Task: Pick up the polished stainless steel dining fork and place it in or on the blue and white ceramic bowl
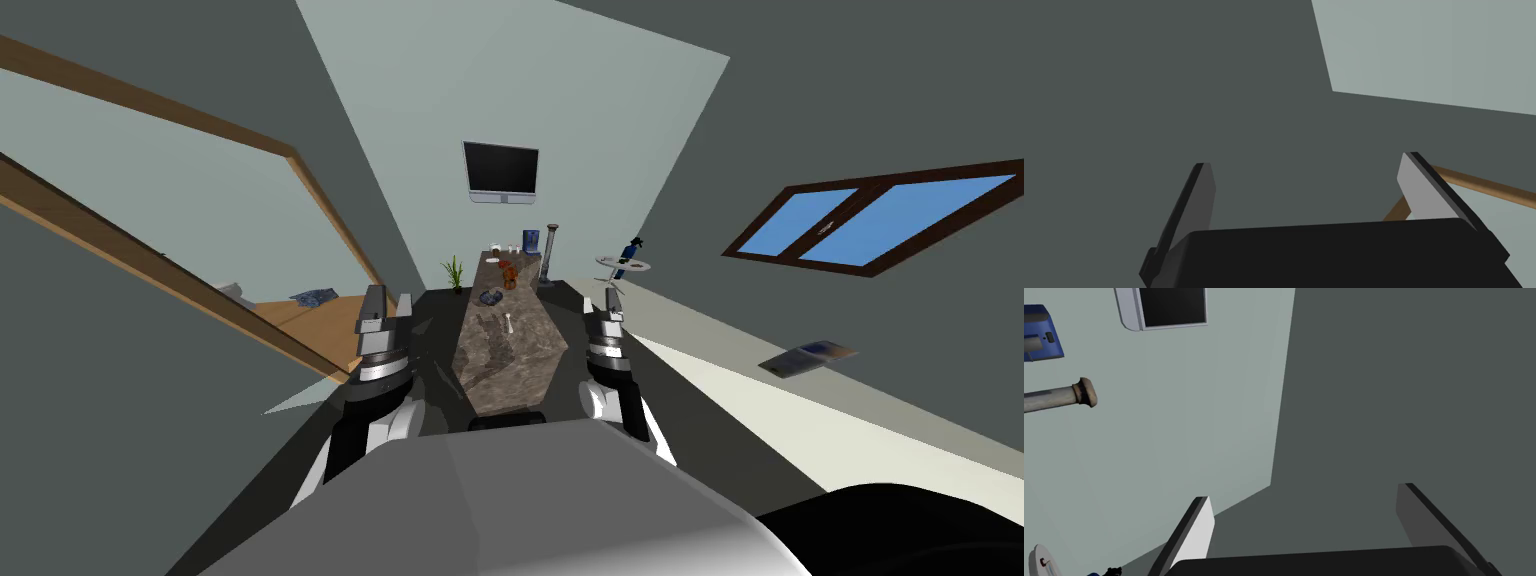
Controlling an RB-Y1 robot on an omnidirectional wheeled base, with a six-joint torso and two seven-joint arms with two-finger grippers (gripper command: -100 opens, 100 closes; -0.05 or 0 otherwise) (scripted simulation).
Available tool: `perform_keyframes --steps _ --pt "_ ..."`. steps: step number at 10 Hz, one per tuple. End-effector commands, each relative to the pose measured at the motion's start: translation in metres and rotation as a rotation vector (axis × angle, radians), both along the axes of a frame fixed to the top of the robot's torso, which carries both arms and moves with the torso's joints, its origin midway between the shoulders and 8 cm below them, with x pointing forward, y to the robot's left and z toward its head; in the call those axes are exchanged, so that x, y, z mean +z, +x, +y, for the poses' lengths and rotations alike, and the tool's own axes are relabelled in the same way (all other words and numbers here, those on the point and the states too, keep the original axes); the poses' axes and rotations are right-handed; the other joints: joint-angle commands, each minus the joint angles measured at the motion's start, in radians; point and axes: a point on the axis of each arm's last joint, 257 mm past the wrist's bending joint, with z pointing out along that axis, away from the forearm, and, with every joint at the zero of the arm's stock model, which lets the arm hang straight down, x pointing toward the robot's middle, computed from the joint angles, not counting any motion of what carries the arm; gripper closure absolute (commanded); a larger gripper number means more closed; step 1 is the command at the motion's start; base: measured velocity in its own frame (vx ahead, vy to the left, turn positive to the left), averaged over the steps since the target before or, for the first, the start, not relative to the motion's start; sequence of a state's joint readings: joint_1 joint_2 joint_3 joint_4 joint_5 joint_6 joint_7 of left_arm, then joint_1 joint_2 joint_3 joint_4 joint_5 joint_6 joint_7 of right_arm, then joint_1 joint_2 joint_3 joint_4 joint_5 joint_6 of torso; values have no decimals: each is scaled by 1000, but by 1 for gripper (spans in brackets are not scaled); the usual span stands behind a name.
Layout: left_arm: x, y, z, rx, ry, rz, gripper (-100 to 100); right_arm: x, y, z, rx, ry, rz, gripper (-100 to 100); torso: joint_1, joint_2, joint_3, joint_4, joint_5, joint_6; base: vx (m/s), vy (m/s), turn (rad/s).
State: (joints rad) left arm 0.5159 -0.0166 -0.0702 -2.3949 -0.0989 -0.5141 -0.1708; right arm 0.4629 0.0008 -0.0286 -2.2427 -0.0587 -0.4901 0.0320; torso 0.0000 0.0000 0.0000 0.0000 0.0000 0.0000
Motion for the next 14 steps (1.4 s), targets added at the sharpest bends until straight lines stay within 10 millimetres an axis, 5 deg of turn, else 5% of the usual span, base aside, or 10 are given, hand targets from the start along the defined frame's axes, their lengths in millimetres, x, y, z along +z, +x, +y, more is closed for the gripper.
perform_keyframes --steps 1,6,14 --pt "0 0 0 0 0 0 0 -5 4 2 9 -40 26 -100 0 0 0 0 0 0 1 28 67" --pt "0 0 0 0 0 0 0 -32 19 -3 11 -186 146 -100 9 2 1 0 2 0 -28 103 116" --pt "0 0 0 0 0 0 0 -90 44 -43 -58 -462 402 -100 7 2 1 0 2 0 -23 129 162"
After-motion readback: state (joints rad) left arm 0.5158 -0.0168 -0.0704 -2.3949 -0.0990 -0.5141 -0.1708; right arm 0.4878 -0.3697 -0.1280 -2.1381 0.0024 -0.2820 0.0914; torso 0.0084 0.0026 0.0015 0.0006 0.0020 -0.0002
